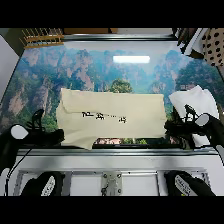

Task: Fold the clothes and pants, and hang the long-sleeved shirts on hangers.

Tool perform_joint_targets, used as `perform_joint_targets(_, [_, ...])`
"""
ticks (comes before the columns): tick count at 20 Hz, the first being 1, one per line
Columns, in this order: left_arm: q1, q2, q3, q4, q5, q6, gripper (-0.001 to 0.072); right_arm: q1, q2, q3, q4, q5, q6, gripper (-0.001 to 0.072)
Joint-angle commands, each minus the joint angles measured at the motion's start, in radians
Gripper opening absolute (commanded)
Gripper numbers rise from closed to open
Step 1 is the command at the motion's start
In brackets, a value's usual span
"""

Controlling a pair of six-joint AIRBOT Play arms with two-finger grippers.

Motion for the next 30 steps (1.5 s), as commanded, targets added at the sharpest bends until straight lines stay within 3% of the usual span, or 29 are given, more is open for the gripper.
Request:
perform_joint_targets(1, [0.048,0.144,0.027,0.027,-0.2,0.009,0.0006,0.001,0.063,0.04,-0.108,0.217,0.0,0.0006])
perform_joint_targets(6, [0.048,0.11,0.054,0.027,-0.189,0.014,0.0006,0.003,0.019,0.133,-0.106,0.247,0.018,0.0006])
perform_joint_targets(16, [-0.002,-0.512,0.45,0.029,-0.019,0.163,0.0006,0.127,-0.346,0.478,-0.101,0.177,0.054,0.0006])
perform_joint_targets(22, [-0.028,-0.771,0.696,0.013,0.055,0.156,0.0008,0.14,-0.493,0.632,0.003,0.046,0.053,0.0024])
perform_joint_targets(23, [-0.024,-0.798,0.734,-0.02,0.054,0.156,0.0134,0.14,-0.492,0.634,0.059,-0.02,0.043,0.0185])
perform_joint_targets(24, [-0.013,-0.821,0.776,-0.066,0.056,0.154,0.0423,0.139,-0.492,0.637,0.124,-0.074,-0.001,0.05])
perform_joint_targets(25, [-0.005,-0.832,0.812,-0.122,0.059,0.154,0.0494,0.137,-0.492,0.647,0.186,-0.109,-0.054,0.0667])
perform_joint_targets(27, [0.017,-0.822,0.863,-0.208,0.063,0.156,0.0493,0.117,-0.479,0.661,0.232,-0.101,-0.152,0.0666])
perform_joint_targets(30, [0.021,-0.746,0.822,-0.202,0.065,0.157,0.0492,0.04,-0.467,0.637,0.222,0.019,-0.29,0.0666])
